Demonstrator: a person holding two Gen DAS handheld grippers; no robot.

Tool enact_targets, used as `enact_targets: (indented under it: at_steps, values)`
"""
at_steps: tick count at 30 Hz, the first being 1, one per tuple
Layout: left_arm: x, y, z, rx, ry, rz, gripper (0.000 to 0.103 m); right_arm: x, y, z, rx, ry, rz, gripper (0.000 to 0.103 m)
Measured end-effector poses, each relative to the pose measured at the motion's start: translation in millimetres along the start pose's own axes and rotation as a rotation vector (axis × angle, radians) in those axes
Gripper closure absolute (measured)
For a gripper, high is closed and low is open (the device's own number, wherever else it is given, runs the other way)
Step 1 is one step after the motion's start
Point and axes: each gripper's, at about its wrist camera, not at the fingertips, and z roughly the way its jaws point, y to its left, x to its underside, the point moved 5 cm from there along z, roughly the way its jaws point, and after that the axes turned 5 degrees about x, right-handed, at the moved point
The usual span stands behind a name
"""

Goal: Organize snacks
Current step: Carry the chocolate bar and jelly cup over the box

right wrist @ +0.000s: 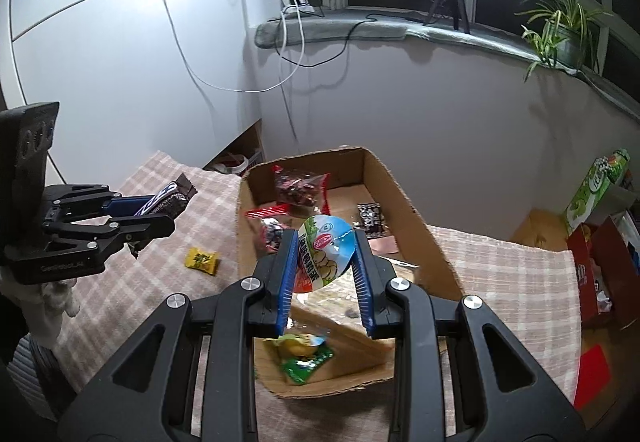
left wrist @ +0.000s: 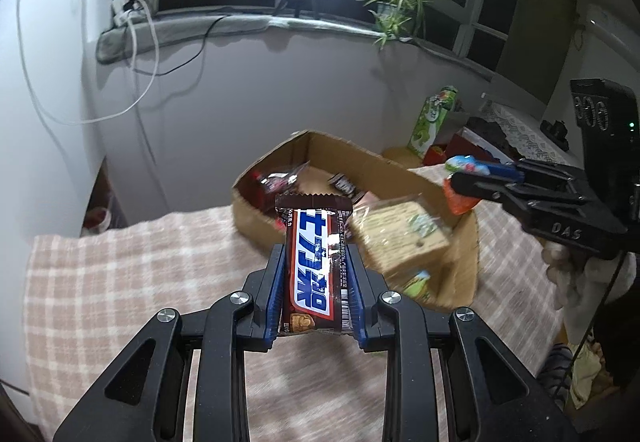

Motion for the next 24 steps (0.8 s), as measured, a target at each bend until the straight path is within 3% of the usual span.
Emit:
enact_targets:
  at_steps: [24]
  values:
    - [-26,-25,64,-0.003,0.028,0.067,0.077,-27,-40,59,-0.028,0.04,0.02,0.075]
